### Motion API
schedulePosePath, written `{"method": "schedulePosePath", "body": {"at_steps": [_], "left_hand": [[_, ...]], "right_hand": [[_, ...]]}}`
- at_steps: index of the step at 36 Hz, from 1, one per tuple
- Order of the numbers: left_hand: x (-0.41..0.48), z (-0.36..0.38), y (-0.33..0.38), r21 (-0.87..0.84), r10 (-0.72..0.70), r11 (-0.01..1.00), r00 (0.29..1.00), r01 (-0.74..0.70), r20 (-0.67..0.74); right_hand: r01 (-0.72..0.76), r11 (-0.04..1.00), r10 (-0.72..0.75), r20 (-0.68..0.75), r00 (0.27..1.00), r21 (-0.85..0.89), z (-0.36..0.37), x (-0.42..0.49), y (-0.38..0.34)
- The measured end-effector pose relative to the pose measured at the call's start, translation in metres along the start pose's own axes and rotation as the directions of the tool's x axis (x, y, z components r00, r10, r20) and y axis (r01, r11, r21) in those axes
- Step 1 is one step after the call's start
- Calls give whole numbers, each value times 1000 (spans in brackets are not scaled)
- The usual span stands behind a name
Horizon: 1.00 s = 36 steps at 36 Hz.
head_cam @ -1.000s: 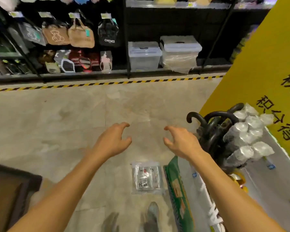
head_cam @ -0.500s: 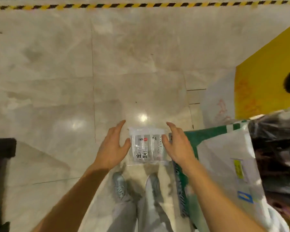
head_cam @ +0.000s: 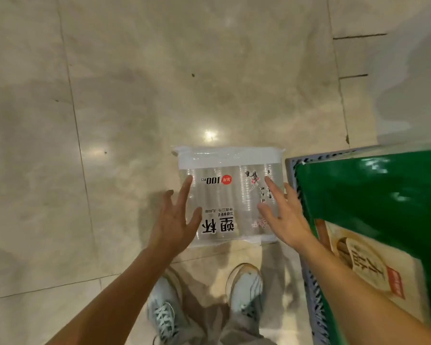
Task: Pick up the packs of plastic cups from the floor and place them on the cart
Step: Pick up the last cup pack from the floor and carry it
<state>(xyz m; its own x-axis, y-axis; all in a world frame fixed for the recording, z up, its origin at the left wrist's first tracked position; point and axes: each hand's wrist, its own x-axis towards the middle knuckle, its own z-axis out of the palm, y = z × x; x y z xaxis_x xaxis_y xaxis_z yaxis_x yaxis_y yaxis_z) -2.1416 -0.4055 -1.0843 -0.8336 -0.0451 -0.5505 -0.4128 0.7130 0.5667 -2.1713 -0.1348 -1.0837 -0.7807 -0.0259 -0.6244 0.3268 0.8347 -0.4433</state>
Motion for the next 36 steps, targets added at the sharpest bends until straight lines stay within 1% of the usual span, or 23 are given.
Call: {"method": "schedulePosePath", "body": {"at_steps": [3,7,11,14,18,21,23,27,31,34,36], "left_hand": [[19,32,-21,-42,-8,999,1000,8,4],[29,49,-26,-132,44,990,999,-45,-14],[22,31,-17,-198,58,978,996,-70,-64],[7,-10,6,-210,66,974,992,-88,-112],[-17,-86,50,-202,75,973,981,-111,-181],[-41,-159,90,-193,95,970,965,-144,-243],[-61,-212,121,-182,82,974,955,-138,-285],[-113,-326,192,-153,24,986,951,-74,-308],[-170,-439,252,-142,48,985,939,-101,-341],[-217,-516,293,-126,79,982,911,-141,-404],[-255,-566,323,-140,73,979,899,-147,-432]], "right_hand": [[11,1000,-11,-30,999,-6,17,19,21],[53,994,-50,-39,998,96,20,23,29],[60,992,-52,-69,996,114,7,12,13],[95,988,-88,-63,994,126,-21,-4,-18],[151,981,-144,-61,988,124,-79,-30,-80],[205,972,-196,-88,977,112,-133,-56,-141],[245,965,-234,-112,966,96,-172,-77,-186],[343,938,-330,-162,930,56,-257,-125,-278],[429,903,-417,-180,891,32,-348,-188,-373],[488,873,-477,-188,858,15,-410,-237,-442],[509,861,-500,-194,844,-6,-449,-273,-484]]}}
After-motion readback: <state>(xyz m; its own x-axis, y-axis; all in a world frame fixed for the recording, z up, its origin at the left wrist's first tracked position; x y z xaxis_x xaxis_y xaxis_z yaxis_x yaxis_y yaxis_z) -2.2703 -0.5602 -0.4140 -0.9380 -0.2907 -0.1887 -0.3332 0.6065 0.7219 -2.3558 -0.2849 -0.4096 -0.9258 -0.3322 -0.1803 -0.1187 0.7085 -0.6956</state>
